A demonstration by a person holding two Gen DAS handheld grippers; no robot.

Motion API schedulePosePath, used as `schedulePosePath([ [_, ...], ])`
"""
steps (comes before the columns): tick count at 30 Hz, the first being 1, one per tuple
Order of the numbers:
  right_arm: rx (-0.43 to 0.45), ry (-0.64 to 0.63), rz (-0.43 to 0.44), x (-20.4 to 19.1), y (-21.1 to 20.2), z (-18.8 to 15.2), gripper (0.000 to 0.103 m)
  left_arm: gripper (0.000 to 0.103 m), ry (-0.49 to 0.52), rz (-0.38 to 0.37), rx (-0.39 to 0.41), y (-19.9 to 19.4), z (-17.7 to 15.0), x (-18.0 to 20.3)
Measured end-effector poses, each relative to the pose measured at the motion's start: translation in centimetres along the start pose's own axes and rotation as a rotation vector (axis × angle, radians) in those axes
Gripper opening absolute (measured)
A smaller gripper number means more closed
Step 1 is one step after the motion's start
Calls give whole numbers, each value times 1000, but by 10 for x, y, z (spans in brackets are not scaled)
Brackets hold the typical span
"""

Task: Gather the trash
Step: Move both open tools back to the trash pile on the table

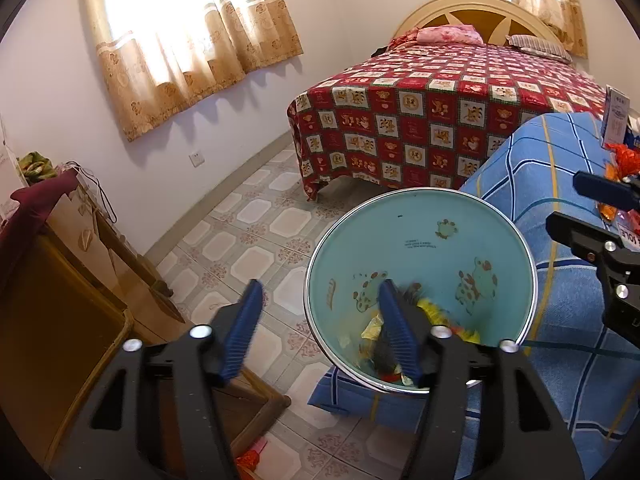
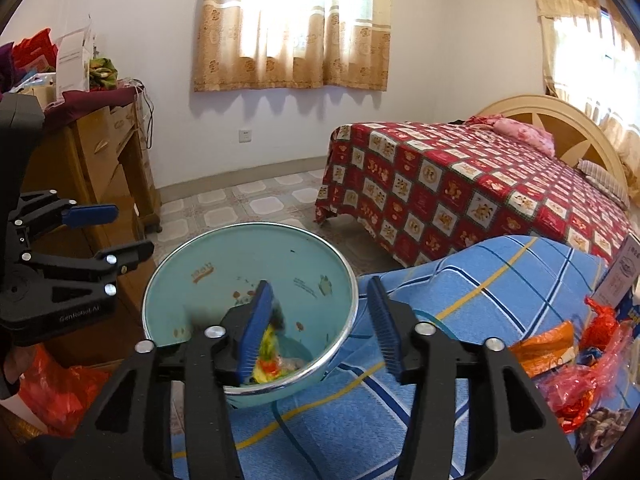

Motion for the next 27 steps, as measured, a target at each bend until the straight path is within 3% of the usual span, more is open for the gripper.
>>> schedulePosePath([
  [5, 2, 24, -44, 15, -16, -9, 58, 71, 23, -27, -20, 1, -8, 18],
  [9, 1, 63, -129, 48, -43, -30, 63, 72, 64, -54, -31, 0, -17, 43],
  [20, 14, 356, -399, 188, -137, -118, 68, 73, 166, -98, -45, -8, -25, 102],
  [25, -4, 466, -491, 242, -156, -152, 68, 75, 179, -115, -27, -17, -15, 128],
  [27, -15, 491, -507, 257, -157, -163, 68, 81, 177, -119, -13, -21, -9, 137],
])
Point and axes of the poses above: each gripper's, at about its wrist camera, not at the fingertips, and y roughly the way its jaws point, x to its right, z to its top, the point moved 10 cm from there along y, roughly the way its jaws point, and after that the axes turned 8 degrees about -x, right-handed, at the moved point
